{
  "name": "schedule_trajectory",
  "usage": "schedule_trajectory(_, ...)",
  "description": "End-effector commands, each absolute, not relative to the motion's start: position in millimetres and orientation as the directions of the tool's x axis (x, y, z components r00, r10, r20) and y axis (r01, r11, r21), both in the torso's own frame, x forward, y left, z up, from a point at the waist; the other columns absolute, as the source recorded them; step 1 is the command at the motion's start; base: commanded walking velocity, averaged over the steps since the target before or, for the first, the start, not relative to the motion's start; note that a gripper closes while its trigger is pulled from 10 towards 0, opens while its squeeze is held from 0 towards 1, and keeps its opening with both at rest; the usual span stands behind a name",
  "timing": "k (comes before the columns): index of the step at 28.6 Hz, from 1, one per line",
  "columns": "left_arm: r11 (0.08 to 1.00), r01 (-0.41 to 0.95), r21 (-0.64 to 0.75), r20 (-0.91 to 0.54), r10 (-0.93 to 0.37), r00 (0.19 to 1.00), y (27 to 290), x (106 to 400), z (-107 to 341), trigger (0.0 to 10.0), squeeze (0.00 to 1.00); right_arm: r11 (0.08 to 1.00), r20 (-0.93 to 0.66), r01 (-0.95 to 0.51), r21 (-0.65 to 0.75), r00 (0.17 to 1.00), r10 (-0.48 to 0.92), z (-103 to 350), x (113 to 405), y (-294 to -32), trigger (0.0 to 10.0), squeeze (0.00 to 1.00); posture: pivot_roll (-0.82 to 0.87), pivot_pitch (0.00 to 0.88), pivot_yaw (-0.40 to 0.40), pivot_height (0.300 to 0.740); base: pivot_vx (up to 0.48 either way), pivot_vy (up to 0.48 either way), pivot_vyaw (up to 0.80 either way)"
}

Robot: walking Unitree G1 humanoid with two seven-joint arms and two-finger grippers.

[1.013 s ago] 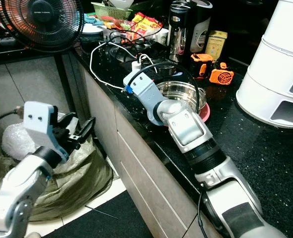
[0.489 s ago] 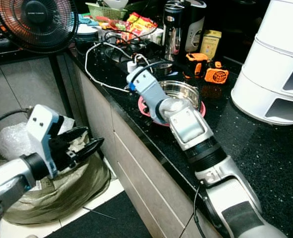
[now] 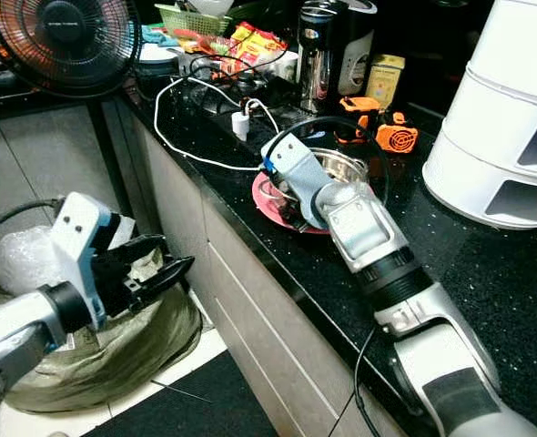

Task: Kitchen organization

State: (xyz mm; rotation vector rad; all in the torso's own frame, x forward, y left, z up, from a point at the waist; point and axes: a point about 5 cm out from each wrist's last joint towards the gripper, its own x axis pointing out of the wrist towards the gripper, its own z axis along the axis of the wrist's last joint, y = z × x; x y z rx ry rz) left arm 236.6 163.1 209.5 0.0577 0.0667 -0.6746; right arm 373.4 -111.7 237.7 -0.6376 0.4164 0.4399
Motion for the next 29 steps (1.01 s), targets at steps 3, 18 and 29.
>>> schedule_trajectory(3,0.753,0.657,0.020,-0.078,-0.654,0.752,151.9,233.8,210.0,10.0,0.00,0.705,-0.527,-0.496,-0.506,0.825,0.203,231.0,374.6,-120.1,8.0,0.00,0.09,0.000,-0.069,0.740,0.000,0.000,0.00)
schedule_trajectory(18,0.769,0.639,0.024,-0.086,-0.635,0.767,157.8,235.2,212.3,10.0,0.00,0.681,-0.540,-0.563,-0.468,0.792,0.284,230.5,368.9,-112.0,0.0,0.00,0.09,0.000,-0.067,0.740,0.000,0.000,0.00)
schedule_trajectory(29,0.821,0.570,0.020,-0.072,-0.568,0.820,168.1,243.5,213.9,10.0,0.00,0.726,-0.464,-0.547,-0.417,0.815,0.347,247.2,365.0,-122.0,0.0,0.00,0.07,0.000,-0.060,0.740,0.000,0.000,0.00)
